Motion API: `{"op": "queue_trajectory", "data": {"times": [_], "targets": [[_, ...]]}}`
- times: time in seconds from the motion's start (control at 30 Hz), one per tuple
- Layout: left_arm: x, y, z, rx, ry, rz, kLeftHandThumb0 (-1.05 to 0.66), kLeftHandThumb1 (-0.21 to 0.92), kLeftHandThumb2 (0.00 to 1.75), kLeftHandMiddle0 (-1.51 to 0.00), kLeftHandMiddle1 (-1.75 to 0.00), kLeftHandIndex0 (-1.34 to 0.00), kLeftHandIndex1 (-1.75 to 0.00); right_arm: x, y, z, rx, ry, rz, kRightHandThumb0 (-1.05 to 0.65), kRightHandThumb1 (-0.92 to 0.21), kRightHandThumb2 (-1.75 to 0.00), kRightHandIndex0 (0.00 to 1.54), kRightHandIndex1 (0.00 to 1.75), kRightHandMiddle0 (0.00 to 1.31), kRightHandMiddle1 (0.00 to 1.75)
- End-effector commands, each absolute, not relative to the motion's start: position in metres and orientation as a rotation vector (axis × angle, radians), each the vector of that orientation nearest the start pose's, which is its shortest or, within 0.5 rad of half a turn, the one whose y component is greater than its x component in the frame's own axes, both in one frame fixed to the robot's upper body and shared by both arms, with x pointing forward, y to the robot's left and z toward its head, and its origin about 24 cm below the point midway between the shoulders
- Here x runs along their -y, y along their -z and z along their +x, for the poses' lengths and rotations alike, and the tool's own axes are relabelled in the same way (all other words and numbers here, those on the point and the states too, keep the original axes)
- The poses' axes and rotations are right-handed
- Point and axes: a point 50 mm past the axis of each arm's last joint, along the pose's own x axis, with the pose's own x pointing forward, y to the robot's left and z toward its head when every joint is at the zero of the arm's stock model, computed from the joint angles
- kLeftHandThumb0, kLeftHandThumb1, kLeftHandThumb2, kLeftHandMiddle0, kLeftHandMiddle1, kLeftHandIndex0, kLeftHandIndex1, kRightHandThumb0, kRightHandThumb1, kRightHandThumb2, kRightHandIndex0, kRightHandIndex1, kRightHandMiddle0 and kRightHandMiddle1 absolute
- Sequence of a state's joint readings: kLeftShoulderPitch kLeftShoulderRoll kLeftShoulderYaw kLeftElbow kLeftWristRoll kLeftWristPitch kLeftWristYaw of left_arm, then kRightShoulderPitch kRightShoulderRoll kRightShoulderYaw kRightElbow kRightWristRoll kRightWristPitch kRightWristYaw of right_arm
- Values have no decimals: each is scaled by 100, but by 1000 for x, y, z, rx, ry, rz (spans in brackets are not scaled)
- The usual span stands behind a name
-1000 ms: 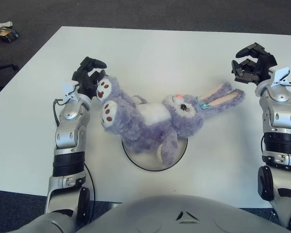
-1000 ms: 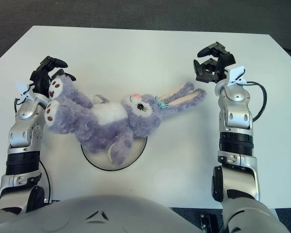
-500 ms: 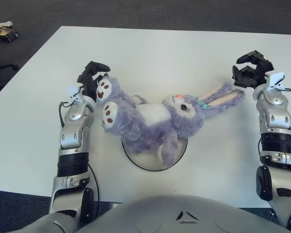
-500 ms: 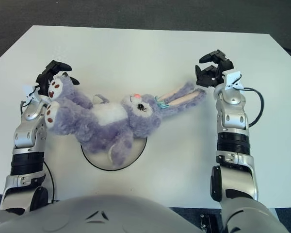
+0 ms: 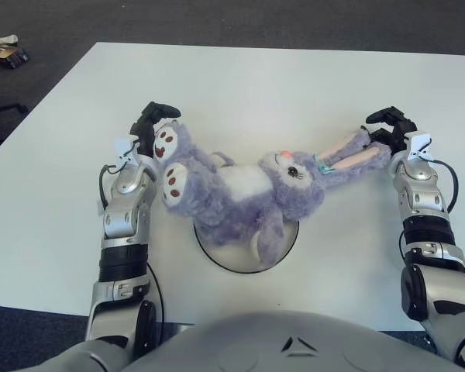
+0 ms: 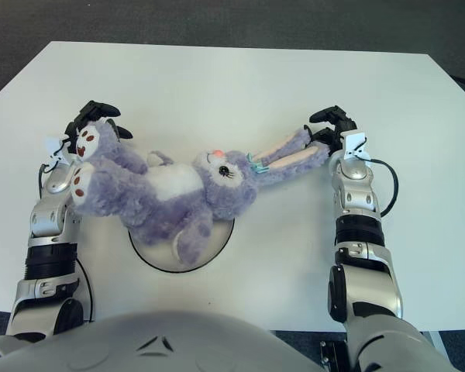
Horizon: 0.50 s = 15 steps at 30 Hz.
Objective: Put the doll into the plate.
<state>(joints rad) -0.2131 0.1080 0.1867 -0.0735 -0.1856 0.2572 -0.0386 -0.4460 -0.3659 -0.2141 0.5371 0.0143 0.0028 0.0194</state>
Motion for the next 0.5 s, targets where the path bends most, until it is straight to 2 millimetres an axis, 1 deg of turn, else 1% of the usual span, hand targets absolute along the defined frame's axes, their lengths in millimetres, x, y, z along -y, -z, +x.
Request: {"op": "queue_trajectory", "data": {"times": [0.0,0.27,0.4,0.47], "targets": [[-195,-90,287,35,-66,-90,-1,35,127,-64,-166,-35,-175,264,-61,327,-128,220,-218,-1,-34,-123,68,160,40,169],[-194,-86,286,24,-60,-89,-1,38,124,-62,-168,-32,-175,260,-49,327,-173,214,-212,-1,-34,-125,67,161,40,170],[-193,-85,286,21,-63,-82,-1,38,125,-61,-170,-31,-175,258,-46,326,-181,203,-219,-1,-34,-125,65,162,39,172],[-192,-85,285,20,-64,-73,-1,39,124,-61,-170,-31,-175,254,-44,324,-186,190,-228,-1,-34,-125,65,162,39,172]]}}
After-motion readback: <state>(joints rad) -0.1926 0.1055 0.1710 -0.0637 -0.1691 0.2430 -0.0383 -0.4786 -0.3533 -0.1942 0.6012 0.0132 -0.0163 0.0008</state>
